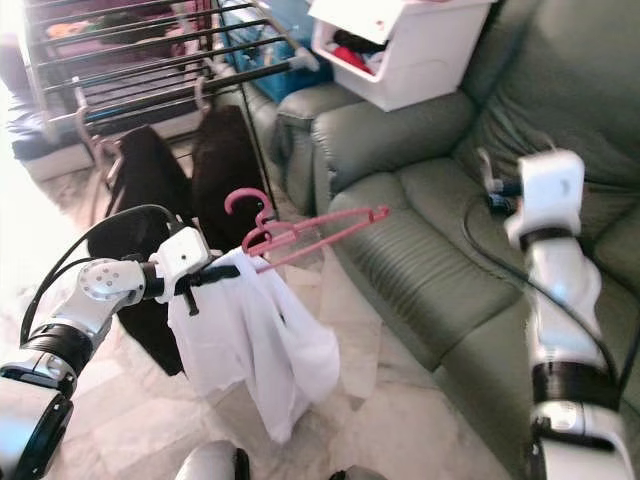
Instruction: Hang hanger
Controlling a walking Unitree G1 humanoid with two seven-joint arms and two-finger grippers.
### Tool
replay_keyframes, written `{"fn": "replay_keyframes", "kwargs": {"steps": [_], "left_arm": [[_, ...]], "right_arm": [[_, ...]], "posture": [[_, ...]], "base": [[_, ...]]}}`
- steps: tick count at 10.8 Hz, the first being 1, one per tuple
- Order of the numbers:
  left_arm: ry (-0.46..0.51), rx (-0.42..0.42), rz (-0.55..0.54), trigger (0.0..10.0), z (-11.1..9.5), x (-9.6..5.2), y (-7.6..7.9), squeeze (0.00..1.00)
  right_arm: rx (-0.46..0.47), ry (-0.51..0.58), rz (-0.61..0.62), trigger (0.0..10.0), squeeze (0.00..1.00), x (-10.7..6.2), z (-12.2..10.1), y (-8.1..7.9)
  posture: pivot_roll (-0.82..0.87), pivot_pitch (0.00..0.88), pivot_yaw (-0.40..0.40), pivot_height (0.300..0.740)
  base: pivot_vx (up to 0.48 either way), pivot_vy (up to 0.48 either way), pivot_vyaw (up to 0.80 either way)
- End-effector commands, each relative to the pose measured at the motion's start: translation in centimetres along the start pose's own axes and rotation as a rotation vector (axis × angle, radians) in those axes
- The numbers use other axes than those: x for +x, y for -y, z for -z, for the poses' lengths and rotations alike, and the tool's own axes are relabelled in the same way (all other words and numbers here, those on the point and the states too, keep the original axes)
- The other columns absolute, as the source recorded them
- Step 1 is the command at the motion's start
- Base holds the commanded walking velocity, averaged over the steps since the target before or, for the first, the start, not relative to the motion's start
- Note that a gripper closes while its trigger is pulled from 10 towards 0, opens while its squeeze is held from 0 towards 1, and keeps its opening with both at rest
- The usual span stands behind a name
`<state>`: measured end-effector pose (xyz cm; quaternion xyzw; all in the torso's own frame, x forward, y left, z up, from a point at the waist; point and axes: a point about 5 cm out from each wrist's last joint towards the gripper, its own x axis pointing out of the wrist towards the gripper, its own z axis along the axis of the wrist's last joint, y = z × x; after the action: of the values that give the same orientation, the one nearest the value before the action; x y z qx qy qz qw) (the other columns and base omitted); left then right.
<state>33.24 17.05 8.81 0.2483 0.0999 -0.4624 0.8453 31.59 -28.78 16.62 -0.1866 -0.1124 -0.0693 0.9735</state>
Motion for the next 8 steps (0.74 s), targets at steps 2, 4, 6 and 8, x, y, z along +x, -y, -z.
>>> {"fn": "replay_keyframes", "kwargs": {"steps": [2,4,6,8], "left_arm": [[0.118,0.067,-0.034,0.0,-3.3,0.4,-1.6,0.00],[0.249,0.171,0.003,0.0,-7.3,0.9,-2.1,0.00],[0.313,0.214,0.025,0.0,-9.3,1.3,-1.9,0.00],[0.357,0.243,0.056,0.0,-10.8,1.4,-1.2,0.00]], "right_arm": [[0.126,-0.321,-0.073,10.0,1.00,-1.6,4.8,-3.6],[0.222,-0.445,-0.197,10.0,1.00,-3.1,6.5,-8.0],[0.286,-0.474,-0.256,10.0,0.93,-3.2,6.3,-10.4],[0.350,-0.452,-0.330,10.0,0.00,-2.7,5.1,-12.9]], "posture": [[-0.07,0.000,0.003,0.740],[-0.06,0.000,0.009,0.740],[-0.06,0.000,0.010,0.740],[-0.06,0.000,0.010,0.740]], "base": [[0.000,0.000,0.00],[0.000,0.000,0.00],[0.000,0.000,0.00],[0.000,0.000,0.00]]}}
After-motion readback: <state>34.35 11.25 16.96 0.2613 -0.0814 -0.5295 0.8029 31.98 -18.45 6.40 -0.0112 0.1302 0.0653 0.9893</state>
